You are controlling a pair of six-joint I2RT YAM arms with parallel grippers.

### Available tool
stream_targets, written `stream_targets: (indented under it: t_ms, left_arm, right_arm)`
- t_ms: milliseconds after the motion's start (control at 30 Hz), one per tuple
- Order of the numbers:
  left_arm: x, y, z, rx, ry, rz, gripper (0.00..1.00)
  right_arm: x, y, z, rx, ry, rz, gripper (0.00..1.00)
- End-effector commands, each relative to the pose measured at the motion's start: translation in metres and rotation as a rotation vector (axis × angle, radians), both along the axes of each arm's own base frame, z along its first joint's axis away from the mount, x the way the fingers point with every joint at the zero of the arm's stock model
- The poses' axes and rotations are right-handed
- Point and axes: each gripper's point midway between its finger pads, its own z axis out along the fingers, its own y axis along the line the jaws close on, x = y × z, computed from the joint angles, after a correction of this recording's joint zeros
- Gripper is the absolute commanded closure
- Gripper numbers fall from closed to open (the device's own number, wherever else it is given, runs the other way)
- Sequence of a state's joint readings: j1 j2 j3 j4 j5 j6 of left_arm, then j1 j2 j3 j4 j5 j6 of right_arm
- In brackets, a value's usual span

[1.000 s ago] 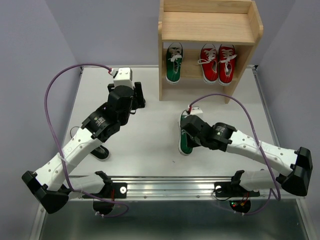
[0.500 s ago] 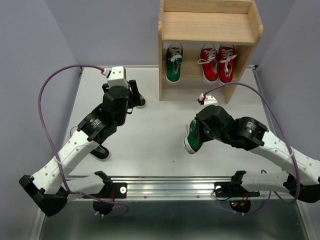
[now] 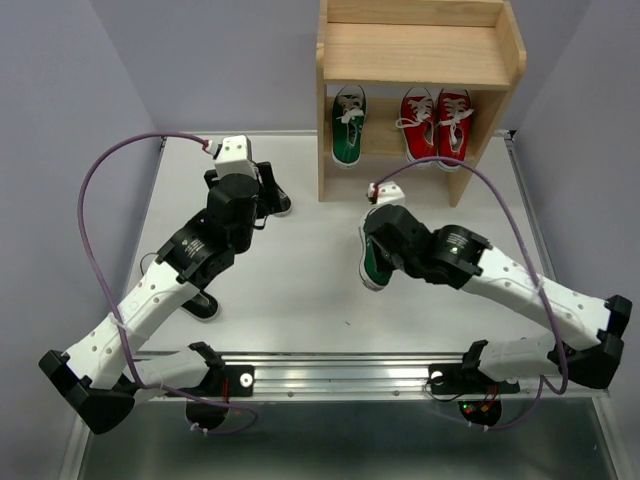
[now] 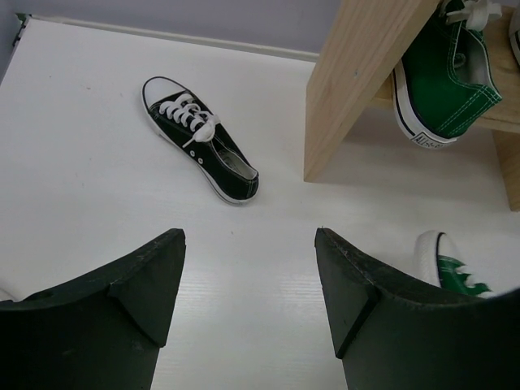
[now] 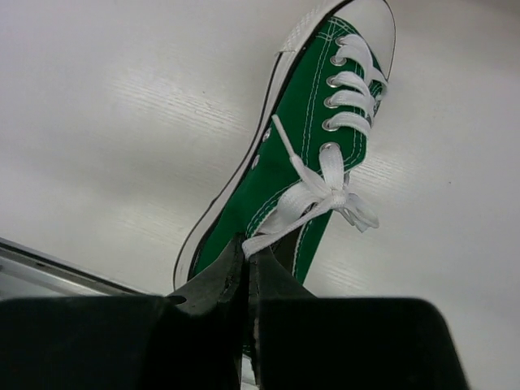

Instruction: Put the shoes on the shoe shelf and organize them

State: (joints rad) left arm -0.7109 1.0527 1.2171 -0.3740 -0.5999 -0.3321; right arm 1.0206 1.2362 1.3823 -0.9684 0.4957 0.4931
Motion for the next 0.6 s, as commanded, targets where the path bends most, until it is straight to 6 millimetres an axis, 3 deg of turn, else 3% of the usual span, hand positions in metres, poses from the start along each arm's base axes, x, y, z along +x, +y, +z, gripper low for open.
stream_targets:
  t_ms: [0,67,100,200,233,300,333,433,567]
  left_arm:
    - [0.004,0.002,0.009,-0.045,-0.041,0.024,0.24]
    - [0.005,0.001,0.004,-0.040,-0.032,0.022,0.24]
    - [0.006,0.001,0.001,-0.032,-0.024,0.024,0.24]
    - [0.007,-0.002,-0.003,-0.020,-0.015,0.009,0.24]
    - [0.008,-0.004,-0.004,-0.019,-0.011,-0.001,0.24]
    - [0.010,-0.010,-0.006,-0.020,-0.004,-0.025,0.24]
    - [0.011,-0.012,-0.007,-0.019,-0.002,-0.030,0.24]
    - [0.013,-0.014,-0.012,-0.011,0.012,-0.034,0.24]
    - [0.014,-0.015,-0.017,-0.004,0.028,-0.032,0.24]
  right_arm:
    - [0.014,0.030,-0.057,-0.078,0.002,0.069,0.99]
    - [0.012,0.034,-0.086,-0.117,0.034,0.064,0.99]
    - [0.008,0.030,-0.111,-0.177,0.072,0.043,0.96]
    - [0.003,0.023,-0.131,-0.236,0.112,0.007,0.78]
    - [0.001,0.019,-0.134,-0.250,0.121,0.000,0.53]
    - [0.000,0.018,-0.130,-0.230,0.120,-0.013,0.36]
    - [-0.001,0.018,-0.127,-0.217,0.117,-0.015,0.21]
    - [-0.002,0.015,-0.116,-0.168,0.107,-0.061,0.06]
    - [-0.008,0.012,-0.121,-0.124,0.151,-0.149,0.00]
